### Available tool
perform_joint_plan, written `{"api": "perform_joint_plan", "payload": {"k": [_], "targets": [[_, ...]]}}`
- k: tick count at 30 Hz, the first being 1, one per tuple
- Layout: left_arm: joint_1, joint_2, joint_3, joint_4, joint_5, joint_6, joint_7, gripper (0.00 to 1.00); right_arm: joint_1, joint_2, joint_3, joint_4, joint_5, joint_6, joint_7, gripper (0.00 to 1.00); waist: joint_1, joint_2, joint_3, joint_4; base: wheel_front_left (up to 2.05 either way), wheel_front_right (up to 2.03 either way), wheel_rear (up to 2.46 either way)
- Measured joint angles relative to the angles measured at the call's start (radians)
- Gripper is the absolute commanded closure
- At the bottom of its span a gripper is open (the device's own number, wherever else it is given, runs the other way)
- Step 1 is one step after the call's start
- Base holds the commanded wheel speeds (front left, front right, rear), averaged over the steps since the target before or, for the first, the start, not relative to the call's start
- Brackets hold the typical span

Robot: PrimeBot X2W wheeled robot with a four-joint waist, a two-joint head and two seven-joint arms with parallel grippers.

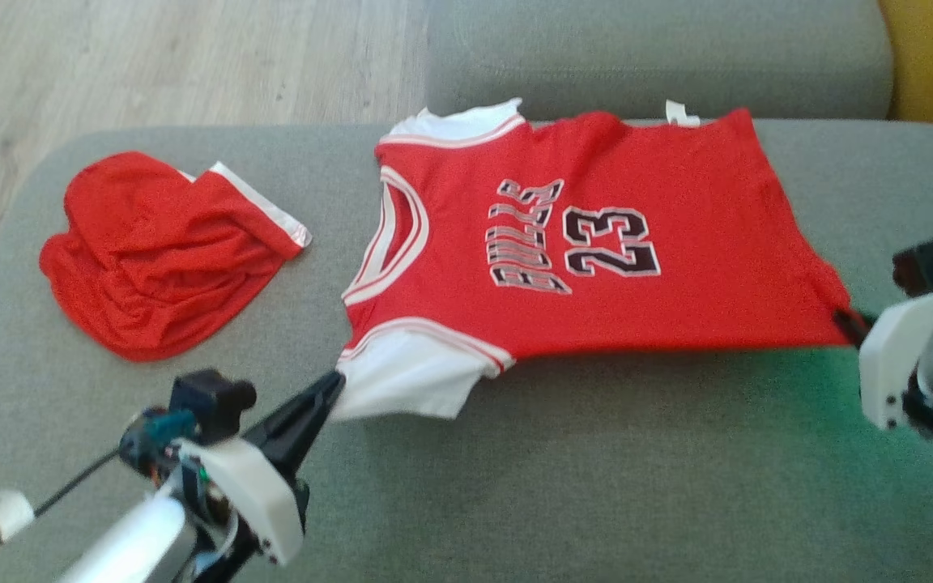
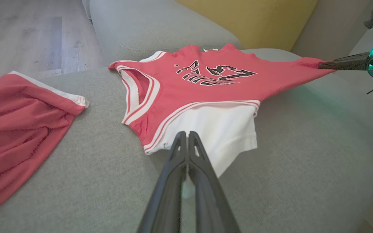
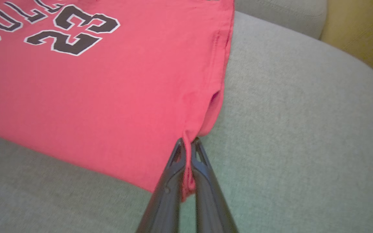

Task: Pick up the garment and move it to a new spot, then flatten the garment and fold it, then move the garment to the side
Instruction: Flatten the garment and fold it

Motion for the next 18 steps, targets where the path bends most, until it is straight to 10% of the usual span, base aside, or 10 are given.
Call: {"api": "perform_joint_plan", "payload": {"k": [18], "targets": [[0.206,0.088,0.004,-0.261,-0.085,0.105,0.056,1.0,0.237,-0.121,0.014,-0.24,0.277,0.0,0.084,1.0,0.0001,0.0,-0.081,-0.022,0.0,0.0,0.0]]}}
